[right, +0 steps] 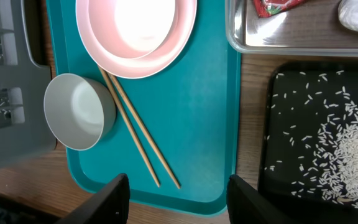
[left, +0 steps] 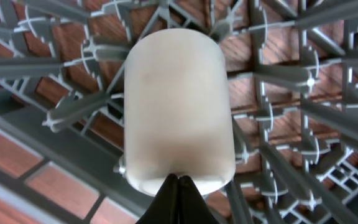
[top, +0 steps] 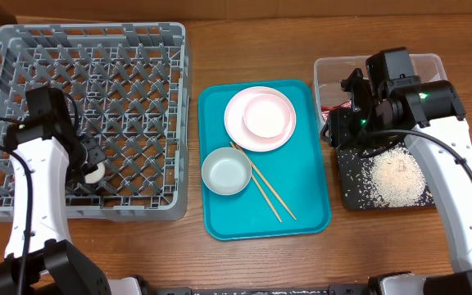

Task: Sort waste into correct bins and load items into the dishwasher

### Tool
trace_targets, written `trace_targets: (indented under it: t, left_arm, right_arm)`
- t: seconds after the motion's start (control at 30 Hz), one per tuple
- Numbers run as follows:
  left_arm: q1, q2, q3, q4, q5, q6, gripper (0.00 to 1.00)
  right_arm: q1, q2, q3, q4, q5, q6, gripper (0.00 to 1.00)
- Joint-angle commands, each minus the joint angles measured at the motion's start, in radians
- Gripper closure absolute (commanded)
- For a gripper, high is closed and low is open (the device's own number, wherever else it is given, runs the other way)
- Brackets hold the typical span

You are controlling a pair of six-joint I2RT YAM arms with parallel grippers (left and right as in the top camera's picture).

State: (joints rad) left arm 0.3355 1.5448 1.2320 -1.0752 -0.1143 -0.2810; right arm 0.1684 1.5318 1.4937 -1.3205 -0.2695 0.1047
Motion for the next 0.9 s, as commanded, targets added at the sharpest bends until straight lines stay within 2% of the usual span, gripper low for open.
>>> trace_targets:
  t: [0.0, 0.27, 0.33, 0.4, 0.47, 0.53, 0.57, 0.7, 0.87]
  left_arm:
    - [0.006, -0.013, -0.04, 0.029, -0.025, 0.012, 0.96]
    - [0.006, -0.014, -0.04, 0.074, -0.107, -0.017, 0.96]
    - [0.009, -0.014, -0.036, 0.098, -0.116, -0.019, 0.93]
    - [0.018, -0.014, -0.031, 0.115, -0.138, -0.019, 0.79]
    - [0.029, -0.014, -0.026, 0.121, -0.155, -0.023, 0.71]
    - [0.041, -0.014, -0.023, 0.122, -0.159, -0.023, 0.67]
    - [0.052, -0.014, -0.019, 0.122, -0.158, -0.022, 0.57]
    - [0.056, -0.018, 0.029, 0.101, -0.142, -0.022, 0.55]
    - [0.051, -0.036, 0.132, 0.073, -0.032, -0.021, 0.56]
  right_arm:
    - [0.0, -0.005, 0.012, 0.002, 0.007, -0.001, 0.48]
    - [0.0, -0.005, 0.012, -0.006, 0.007, -0.002, 0.48]
    - [0.0, -0.005, 0.012, -0.006, 0.007, -0.001, 0.48]
    - [0.0, -0.005, 0.012, -0.006, 0.007, -0.002, 0.48]
    - [0.0, -0.005, 0.012, -0.006, 0.007, -0.002, 0.48]
    - [0.0, -0.005, 0.012, -0.006, 0.008, -0.002, 0.48]
    - [-0.001, -0.005, 0.012, -0.006, 0.008, -0.002, 0.47]
    - [-0.001, -0.005, 0.012, -0.005, 0.009, -0.001, 0.45]
    - [-0.001, -0.005, 0.012, 0.009, 0.058, 0.0, 0.45]
